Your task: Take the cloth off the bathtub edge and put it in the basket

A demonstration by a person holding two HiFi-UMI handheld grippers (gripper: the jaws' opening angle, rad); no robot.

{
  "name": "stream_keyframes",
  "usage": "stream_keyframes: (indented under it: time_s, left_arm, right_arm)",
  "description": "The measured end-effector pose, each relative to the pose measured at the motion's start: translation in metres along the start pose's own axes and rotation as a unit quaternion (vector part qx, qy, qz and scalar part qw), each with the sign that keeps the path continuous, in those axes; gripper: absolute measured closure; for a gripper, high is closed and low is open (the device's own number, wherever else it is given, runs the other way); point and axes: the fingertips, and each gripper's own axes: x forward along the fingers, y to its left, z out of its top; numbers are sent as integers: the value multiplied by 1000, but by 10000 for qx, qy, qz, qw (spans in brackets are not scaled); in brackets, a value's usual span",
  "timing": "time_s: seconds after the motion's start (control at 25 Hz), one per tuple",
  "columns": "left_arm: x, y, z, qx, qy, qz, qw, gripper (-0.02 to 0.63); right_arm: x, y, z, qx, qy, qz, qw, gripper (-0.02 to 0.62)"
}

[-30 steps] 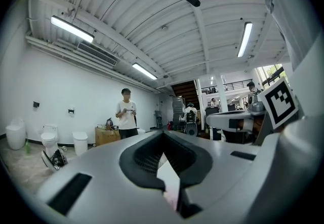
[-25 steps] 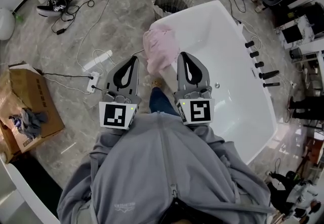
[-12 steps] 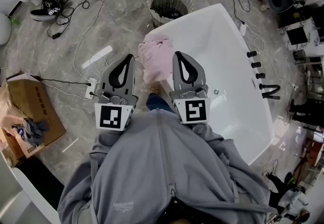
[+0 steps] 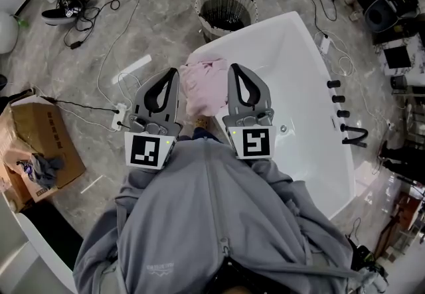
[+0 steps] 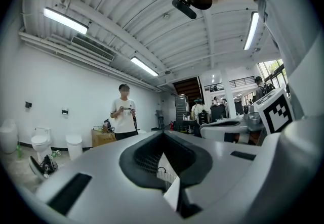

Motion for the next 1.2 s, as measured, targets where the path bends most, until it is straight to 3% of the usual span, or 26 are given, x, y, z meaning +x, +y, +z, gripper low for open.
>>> stream_keyframes:
  time_s: [0.2,0.4,0.56,0.8,1.2]
  left_arm:
    - [13,1,-1,47,17,-91,9999,600]
    - [28,12,18,60,-507,-242,9984,600]
    - [36,19,5,-75,9,-355,9993,600]
    - [53,23,2,-87,125,-649,9978,600]
    - [78,18,-51,-20,538,-1233,9909,600]
  right_arm:
    - [3,-10,-6,59,74,-85,9999,592]
    - [8,-21,2,-2,0,-332,9994,592]
    - [14,-29,4,-13,100,-451,9989,592]
    - [22,-37,-4,131,218,-661,9975,592]
    - [31,-49,-71,348,781,-943,9919,592]
